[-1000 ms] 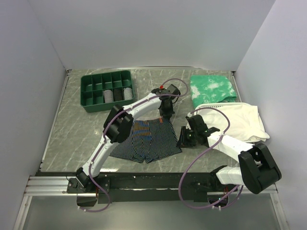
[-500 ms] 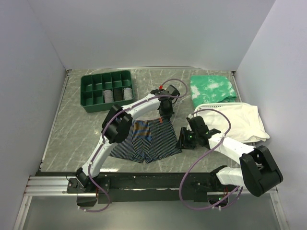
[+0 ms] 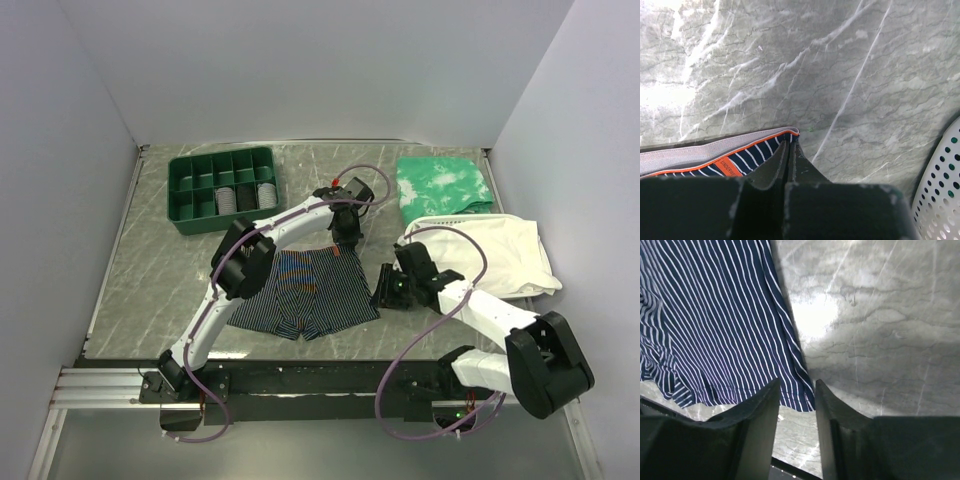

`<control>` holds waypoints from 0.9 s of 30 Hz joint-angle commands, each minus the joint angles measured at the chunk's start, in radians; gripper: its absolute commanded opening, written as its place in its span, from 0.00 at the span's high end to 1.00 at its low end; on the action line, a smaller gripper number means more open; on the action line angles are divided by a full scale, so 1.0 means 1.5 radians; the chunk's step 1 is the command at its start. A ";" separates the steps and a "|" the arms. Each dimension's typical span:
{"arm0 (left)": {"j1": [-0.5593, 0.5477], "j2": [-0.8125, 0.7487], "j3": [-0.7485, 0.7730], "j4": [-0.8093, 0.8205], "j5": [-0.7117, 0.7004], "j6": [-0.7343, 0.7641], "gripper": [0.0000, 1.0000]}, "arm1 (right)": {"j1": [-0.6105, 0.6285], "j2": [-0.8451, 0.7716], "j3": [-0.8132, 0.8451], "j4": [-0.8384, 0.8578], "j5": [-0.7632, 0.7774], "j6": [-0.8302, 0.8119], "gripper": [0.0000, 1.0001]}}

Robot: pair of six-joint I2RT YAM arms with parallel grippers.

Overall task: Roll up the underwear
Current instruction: Fold the underwear at the center of the board.

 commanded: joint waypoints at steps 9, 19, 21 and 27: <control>0.004 -0.003 -0.035 0.010 0.004 0.000 0.99 | -0.004 0.063 -0.008 0.018 -0.034 0.010 0.90; 0.013 -0.076 -0.061 0.055 0.015 -0.006 0.99 | -0.004 -0.069 0.013 0.004 -0.040 -0.001 1.00; 0.015 -0.099 -0.074 0.071 0.020 -0.007 0.99 | -0.003 -0.085 0.018 0.000 -0.052 -0.009 1.00; 0.027 -0.154 -0.108 0.094 0.022 -0.014 0.99 | -0.002 -0.101 0.033 -0.023 -0.069 -0.025 1.00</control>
